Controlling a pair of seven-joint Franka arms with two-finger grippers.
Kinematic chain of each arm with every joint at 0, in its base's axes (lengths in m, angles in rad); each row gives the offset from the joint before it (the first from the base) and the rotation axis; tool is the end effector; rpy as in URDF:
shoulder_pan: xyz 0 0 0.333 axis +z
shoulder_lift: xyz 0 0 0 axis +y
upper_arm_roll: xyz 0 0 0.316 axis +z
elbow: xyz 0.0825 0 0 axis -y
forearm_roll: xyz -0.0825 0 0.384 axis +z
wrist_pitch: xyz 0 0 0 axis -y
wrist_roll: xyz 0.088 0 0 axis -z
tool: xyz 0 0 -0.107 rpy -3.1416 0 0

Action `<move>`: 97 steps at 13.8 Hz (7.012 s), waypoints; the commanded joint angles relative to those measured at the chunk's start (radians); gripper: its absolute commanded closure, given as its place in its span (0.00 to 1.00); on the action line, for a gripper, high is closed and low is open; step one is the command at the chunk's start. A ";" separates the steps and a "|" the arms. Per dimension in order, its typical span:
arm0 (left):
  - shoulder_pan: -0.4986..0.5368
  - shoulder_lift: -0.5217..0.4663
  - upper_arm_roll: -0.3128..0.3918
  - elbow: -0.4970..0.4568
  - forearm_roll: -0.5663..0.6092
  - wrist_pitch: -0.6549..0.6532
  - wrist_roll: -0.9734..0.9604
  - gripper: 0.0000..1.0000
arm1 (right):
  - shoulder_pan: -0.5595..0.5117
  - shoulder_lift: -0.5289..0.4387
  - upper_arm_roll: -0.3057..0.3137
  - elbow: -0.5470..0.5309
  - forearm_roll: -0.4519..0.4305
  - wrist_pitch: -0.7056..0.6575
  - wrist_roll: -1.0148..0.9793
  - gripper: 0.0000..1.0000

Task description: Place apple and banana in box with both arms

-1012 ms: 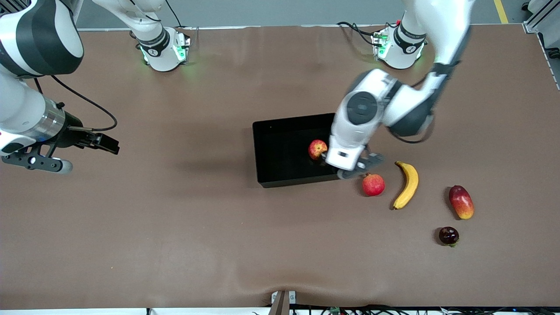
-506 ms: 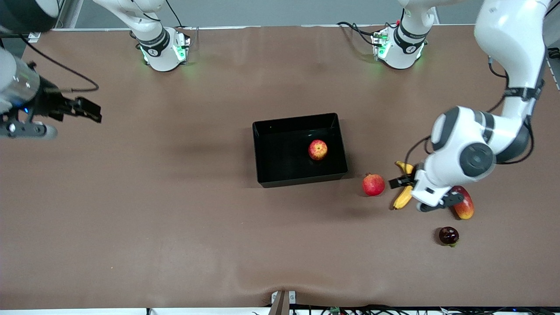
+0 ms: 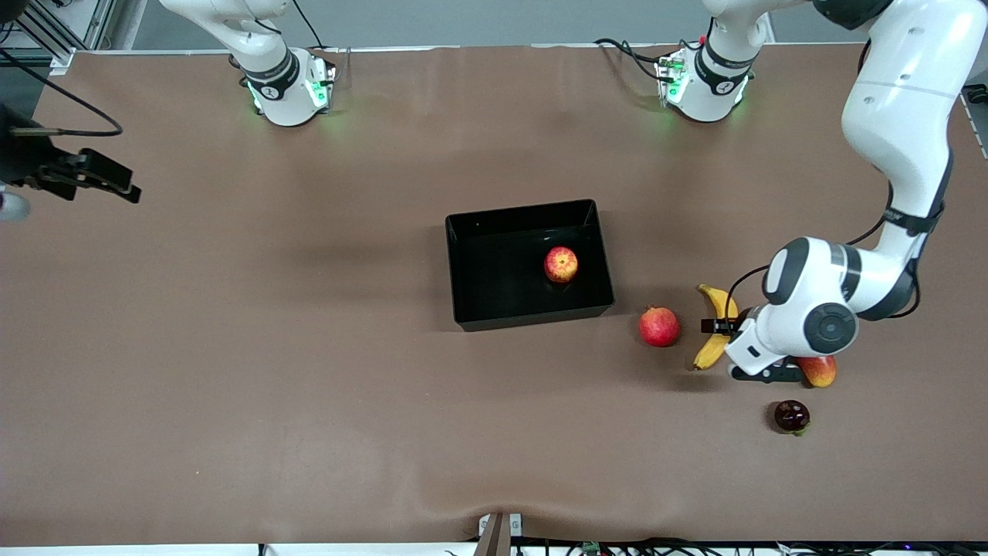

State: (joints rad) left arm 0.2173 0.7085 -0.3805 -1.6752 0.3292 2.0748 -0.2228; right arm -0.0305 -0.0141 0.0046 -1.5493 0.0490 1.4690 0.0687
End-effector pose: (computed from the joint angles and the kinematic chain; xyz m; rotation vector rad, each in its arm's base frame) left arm 0.6476 -0.0679 0.1940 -3.0585 0.1284 0.3639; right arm 0.5395 -0.0083 0.6338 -3.0892 0.1410 0.1040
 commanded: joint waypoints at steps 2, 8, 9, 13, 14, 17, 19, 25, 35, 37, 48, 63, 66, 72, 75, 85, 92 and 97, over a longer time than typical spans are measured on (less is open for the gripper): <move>0.008 0.011 -0.011 -0.032 0.048 0.047 0.016 0.46 | 0.064 -0.043 -0.074 -0.002 -0.001 -0.024 0.035 0.00; 0.019 -0.104 -0.020 -0.026 0.034 -0.051 0.019 1.00 | 0.063 -0.141 -0.072 -0.081 -0.064 -0.041 0.077 0.00; 0.014 -0.142 -0.027 -0.024 0.022 -0.083 0.014 1.00 | 0.066 -0.136 -0.071 -0.069 -0.064 -0.015 0.063 0.00; 0.007 -0.238 -0.124 0.015 -0.093 -0.166 -0.080 1.00 | 0.060 -0.121 -0.072 -0.057 -0.061 -0.044 -0.002 0.00; 0.005 -0.233 -0.168 0.037 -0.107 -0.185 -0.155 1.00 | 0.058 -0.115 -0.072 -0.055 -0.061 -0.032 -0.003 0.00; -0.050 -0.195 -0.259 0.055 -0.110 -0.183 -0.378 1.00 | 0.058 -0.093 -0.074 -0.054 -0.063 -0.006 -0.009 0.00; -0.151 -0.141 -0.259 0.126 -0.111 -0.182 -0.543 1.00 | 0.066 -0.090 -0.072 -0.054 -0.063 0.005 -0.006 0.00; -0.390 -0.034 -0.251 0.218 -0.093 -0.124 -0.880 1.00 | 0.067 -0.089 -0.071 -0.054 -0.046 -0.012 -0.006 0.00; -0.590 0.078 -0.172 0.215 -0.035 -0.035 -0.899 1.00 | 0.069 -0.090 -0.069 -0.048 0.018 -0.044 -0.007 0.00; -0.631 0.109 -0.132 0.216 -0.035 0.007 -0.897 1.00 | 0.070 -0.089 -0.071 -0.055 0.037 -0.036 -0.009 0.00; -0.716 0.096 -0.011 0.221 -0.003 0.105 -0.888 0.00 | 0.026 -0.066 -0.077 -0.055 0.020 -0.002 -0.012 0.00; -0.314 -0.440 -0.021 0.219 -0.105 -0.356 -0.571 0.00 | 0.061 -0.061 -0.064 -0.032 -0.063 -0.032 -0.009 0.00; -0.218 -0.494 -0.020 0.219 -0.128 -0.400 -0.427 0.00 | 0.060 -0.059 -0.064 -0.032 -0.067 -0.027 -0.010 0.00; -0.078 -0.587 -0.021 0.210 -0.225 -0.505 -0.288 0.00 | 0.049 -0.058 -0.067 -0.035 -0.057 -0.021 -0.009 0.00; -0.062 -0.621 -0.021 0.193 -0.226 -0.538 -0.230 0.00 | 0.046 -0.056 -0.069 -0.037 -0.055 -0.021 -0.009 0.00; -0.281 -0.736 0.319 0.054 -0.308 -0.542 0.011 0.00 | 0.046 -0.056 -0.071 -0.037 -0.054 -0.018 -0.009 0.00; -0.334 -0.889 0.379 -0.138 -0.331 -0.473 0.045 0.00 | 0.046 -0.052 -0.071 -0.034 -0.050 -0.015 -0.009 0.00; -0.273 -0.923 0.275 -0.138 -0.323 -0.481 0.080 0.00 | 0.046 -0.052 -0.071 -0.034 -0.050 -0.010 -0.009 0.00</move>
State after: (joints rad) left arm -0.0900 -0.1863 -0.0529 -1.7933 0.0165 1.5878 -0.1576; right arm 0.0213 -0.0724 -0.0683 -1.5982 -0.0004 1.4597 0.0662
